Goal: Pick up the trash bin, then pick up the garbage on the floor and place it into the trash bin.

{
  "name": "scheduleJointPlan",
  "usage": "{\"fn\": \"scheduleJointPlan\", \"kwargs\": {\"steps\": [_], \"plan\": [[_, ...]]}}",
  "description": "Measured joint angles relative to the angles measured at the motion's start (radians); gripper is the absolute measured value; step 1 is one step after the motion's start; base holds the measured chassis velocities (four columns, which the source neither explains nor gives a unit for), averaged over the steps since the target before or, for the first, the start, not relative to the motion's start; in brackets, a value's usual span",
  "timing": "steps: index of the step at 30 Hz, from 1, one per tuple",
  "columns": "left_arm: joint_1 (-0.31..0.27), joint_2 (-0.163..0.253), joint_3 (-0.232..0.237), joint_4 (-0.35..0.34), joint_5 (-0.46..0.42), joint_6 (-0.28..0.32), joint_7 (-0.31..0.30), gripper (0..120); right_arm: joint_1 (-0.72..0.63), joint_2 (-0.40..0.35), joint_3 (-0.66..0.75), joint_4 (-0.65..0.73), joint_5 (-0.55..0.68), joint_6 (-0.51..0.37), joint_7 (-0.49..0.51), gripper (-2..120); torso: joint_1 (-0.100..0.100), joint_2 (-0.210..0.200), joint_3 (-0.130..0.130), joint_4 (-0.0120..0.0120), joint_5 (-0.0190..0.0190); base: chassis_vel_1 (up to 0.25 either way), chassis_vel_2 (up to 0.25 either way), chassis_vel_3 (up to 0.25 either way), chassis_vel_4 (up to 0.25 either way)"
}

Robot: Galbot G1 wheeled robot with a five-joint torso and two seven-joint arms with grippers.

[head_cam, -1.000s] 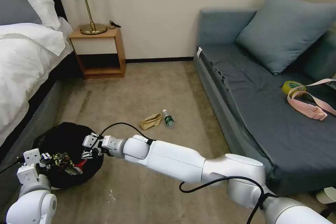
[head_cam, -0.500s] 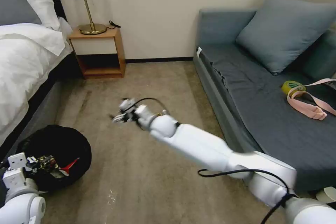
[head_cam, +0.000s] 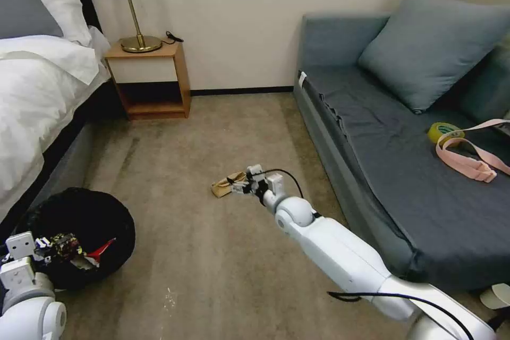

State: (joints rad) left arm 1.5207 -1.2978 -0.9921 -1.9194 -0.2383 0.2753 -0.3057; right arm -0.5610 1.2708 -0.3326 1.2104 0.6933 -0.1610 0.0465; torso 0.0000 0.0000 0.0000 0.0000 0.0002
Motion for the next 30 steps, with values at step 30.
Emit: {"fn": "scheduleJointPlan", "kwargs": {"steps": [30], "plan": [[0.020,-0.005,-0.006,-0.023,0.007,-0.006,-0.008,4,-0.012,0.016,-0.024,-0.125,-0.095,-0.075,0.016,100,0.000,0.000,0.000,0.0000,-0.0002,0.000,0.000,0.000,0.000]]}}
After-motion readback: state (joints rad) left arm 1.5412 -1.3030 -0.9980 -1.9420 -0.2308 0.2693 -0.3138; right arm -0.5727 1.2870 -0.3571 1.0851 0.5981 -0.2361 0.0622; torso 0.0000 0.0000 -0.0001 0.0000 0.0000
